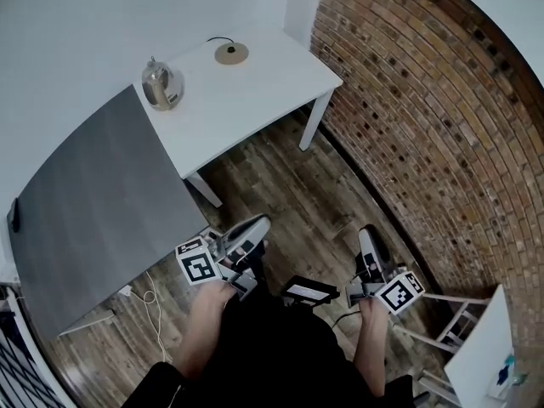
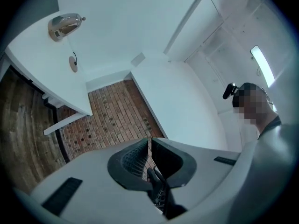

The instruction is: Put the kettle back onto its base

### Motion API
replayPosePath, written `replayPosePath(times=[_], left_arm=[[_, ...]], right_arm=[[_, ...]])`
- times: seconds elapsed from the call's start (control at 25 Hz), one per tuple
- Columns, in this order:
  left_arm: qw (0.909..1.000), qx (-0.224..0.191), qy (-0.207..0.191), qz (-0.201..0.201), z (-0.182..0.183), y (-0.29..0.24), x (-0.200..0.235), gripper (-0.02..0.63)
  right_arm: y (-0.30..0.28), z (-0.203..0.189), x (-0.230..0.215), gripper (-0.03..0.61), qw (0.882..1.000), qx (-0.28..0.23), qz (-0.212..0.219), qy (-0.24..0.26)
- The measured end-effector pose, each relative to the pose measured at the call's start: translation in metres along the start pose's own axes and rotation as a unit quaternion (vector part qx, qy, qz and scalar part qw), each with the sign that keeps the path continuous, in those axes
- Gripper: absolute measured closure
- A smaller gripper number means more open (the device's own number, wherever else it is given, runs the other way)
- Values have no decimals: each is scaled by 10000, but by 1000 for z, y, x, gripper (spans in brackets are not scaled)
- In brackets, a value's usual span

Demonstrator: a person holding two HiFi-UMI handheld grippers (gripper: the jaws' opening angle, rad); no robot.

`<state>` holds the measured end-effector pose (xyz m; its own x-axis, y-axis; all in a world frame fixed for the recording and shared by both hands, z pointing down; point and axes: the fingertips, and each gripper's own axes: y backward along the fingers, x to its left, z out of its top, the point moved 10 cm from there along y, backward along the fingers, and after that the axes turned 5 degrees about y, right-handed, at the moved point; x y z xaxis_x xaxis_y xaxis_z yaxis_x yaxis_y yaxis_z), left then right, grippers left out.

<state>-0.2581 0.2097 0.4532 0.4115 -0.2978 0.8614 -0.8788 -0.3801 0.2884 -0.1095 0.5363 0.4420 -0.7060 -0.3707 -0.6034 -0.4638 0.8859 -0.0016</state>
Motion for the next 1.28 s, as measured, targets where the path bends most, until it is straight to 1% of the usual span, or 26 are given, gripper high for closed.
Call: replayPosePath(times=[0.16, 0.48, 0.76, 0.92, 1.08, 1.16, 1.28], left_arm=[[9996, -250, 60, 100, 30, -9, 21, 584], [9987, -480, 70, 168, 81, -9, 50, 584], [9977, -600, 23, 301, 108, -10, 62, 583], [9962, -769, -72, 411, 117, -16, 66, 583], [9933, -954, -172, 621, 117, -24, 72, 575], [9906, -1092, -219, 788, 119, -30, 77, 575], [9850, -1347, -372, 1014, 129, -47, 80, 567]], right_arm=[[-40, 14, -2, 465, 9999, 51, 110, 107], [-102, 15, -12, 465, 9996, 235, 119, 76], [-141, 15, -14, 465, 9986, 445, 281, 56], [-164, 24, -25, 465, 9972, 565, 478, 48], [-189, 28, -51, 465, 9948, 742, 699, -82], [-207, 30, -66, 465, 9925, 877, 837, -180], [-242, 45, -87, 465, 9875, 1019, 1179, -236]])
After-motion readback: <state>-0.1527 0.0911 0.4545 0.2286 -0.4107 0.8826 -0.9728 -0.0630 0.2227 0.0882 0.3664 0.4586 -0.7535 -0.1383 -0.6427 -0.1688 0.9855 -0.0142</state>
